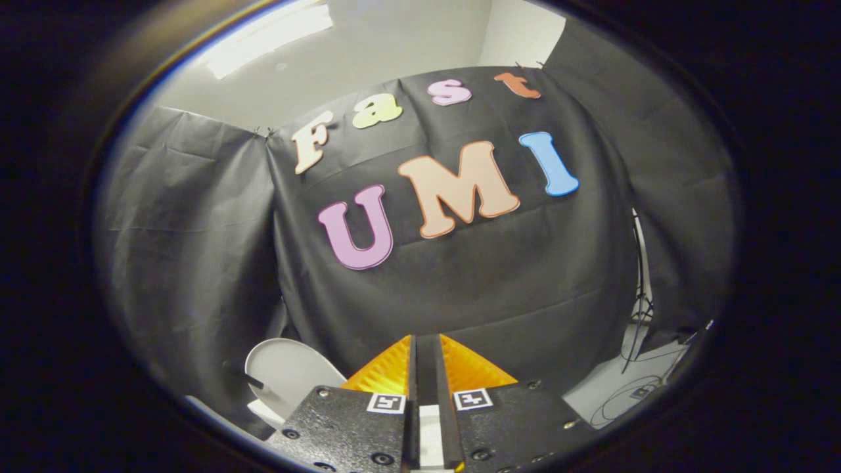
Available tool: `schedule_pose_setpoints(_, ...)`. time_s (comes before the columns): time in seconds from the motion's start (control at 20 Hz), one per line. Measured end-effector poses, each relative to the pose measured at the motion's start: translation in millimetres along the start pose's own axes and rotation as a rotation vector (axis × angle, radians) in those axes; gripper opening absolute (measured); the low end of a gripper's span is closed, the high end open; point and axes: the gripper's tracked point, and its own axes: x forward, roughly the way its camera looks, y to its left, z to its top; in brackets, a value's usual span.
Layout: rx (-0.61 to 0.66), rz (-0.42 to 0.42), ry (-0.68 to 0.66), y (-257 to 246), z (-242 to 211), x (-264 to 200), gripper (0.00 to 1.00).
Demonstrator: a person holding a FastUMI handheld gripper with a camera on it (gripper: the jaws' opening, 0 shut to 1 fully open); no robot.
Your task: Open the toilet lid.
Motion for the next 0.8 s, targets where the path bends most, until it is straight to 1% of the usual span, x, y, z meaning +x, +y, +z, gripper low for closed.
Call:
schedule_pose_setpoints(0.15, -0.049, -0.028, 0.003, -12, -9, -31, 0.13)
schedule_pose_setpoints(0.25, -0.061, -0.028, 0.001, -16, -14, -51, 0.13)
schedule_pose_setpoints(0.45, -0.076, -0.056, -0.002, -35, -22, -81, 0.12)
schedule_pose_setpoints(0.65, -0.104, -0.097, -0.022, -58, -20, -106, 0.14)
schedule_pose_setpoints(0.8, -0.116, -0.115, -0.067, -73, -9, -121, 0.14)
